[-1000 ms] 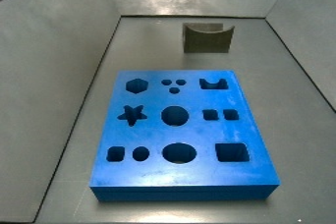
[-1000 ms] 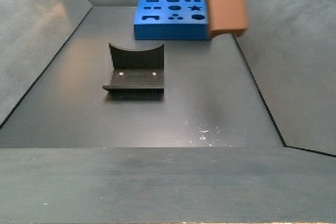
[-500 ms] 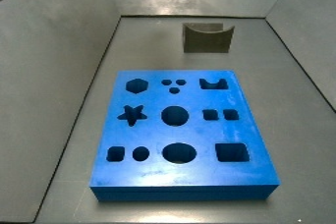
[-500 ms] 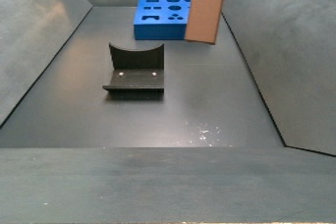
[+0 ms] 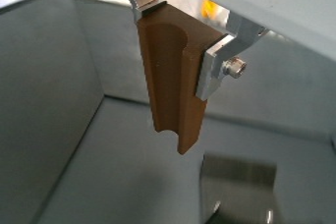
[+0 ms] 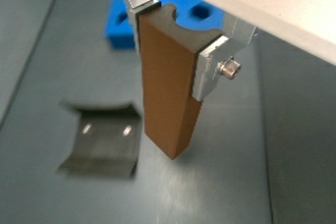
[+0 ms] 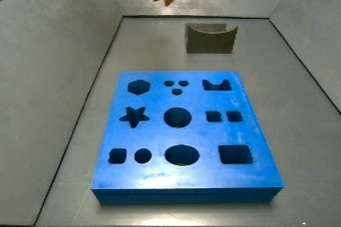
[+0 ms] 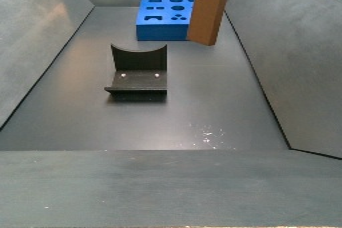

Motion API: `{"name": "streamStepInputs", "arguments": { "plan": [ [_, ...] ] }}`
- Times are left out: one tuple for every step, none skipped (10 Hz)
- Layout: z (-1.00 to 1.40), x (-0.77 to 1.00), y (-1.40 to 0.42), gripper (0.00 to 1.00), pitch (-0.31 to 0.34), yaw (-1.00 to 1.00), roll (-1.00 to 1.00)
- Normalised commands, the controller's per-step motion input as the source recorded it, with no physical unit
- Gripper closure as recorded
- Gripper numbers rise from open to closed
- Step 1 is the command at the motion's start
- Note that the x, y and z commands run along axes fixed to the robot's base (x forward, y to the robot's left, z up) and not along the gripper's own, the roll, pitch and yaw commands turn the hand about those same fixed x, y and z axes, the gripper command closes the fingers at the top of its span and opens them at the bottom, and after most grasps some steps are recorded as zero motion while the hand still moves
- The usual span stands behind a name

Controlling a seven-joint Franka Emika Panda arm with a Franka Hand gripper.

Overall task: Pick up the arch object. Move up. Place the arch object on the fixture. Regrasp the arch object. Rotate the arch object. Move to above the board. Insert the arch object.
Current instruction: Rotate the arch object.

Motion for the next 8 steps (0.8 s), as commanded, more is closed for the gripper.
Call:
{"name": "streamStepInputs", "arguments": {
  "plan": [
    [0.03,0.02,0.03,1.0,0.519,-0.93,-0.92],
    [0.04,0.04,0.01,1.0,0.448,-0.59,-0.62],
    [0.02,0.07,0.01,1.0,0.364,-0.37,-0.42],
    [0.0,0.08,0.01,1.0,0.272,-0.22,-0.28],
    [0.0,-0.1,0.03,1.0,0.028,-1.0,-0.03],
    [0.01,-0.11,0.03,1.0,0.02,-1.0,-0.03],
    [0.02,-0.1,0.03,1.0,0.019,-1.0,-0.03],
    [0.02,-0.07,0.03,1.0,0.02,-1.0,-0.03]
  ]
}}
